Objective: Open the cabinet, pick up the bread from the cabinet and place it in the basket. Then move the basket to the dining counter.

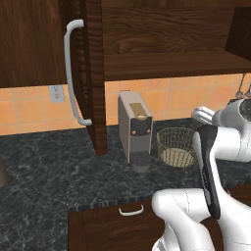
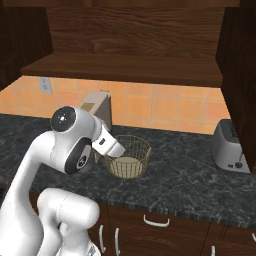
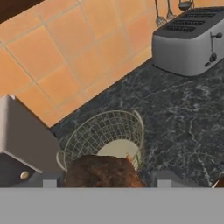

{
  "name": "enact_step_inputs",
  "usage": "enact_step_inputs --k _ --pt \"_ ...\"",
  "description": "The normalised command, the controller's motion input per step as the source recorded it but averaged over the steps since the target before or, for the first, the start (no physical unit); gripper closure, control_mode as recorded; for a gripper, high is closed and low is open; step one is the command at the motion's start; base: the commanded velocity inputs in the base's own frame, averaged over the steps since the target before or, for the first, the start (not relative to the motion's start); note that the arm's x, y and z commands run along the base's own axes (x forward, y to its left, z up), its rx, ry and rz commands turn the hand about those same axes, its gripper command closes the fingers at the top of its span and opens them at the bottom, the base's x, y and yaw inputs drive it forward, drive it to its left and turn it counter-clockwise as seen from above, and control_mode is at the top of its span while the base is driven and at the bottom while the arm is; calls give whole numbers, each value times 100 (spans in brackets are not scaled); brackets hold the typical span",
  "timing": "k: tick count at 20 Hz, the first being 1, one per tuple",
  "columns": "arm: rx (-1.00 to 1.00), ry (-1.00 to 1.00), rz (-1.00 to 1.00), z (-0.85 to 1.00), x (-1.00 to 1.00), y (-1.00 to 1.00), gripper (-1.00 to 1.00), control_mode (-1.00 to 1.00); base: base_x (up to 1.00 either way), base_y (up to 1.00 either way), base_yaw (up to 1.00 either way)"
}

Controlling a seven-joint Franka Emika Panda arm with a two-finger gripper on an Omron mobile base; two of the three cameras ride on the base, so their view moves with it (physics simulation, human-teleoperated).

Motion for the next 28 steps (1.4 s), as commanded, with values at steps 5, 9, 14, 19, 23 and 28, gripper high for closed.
enact_step_inputs --k 5,9,14,19,23,28 --pt "0 25 0 -38 43 0 100 -100 0 0 0" --pt "0 16 0 -36 47 0 100 -100 0 0 0" --pt "0 15 0 -48 49 0 100 -100 0 0 0" --pt "0 21 0 -42 53 0 100 -100 0 0 0" --pt "0 21 0 -41 52 0 100 -100 0 0 0" --pt "0 23 0 -38 53 -6 100 -100 0 0 0"
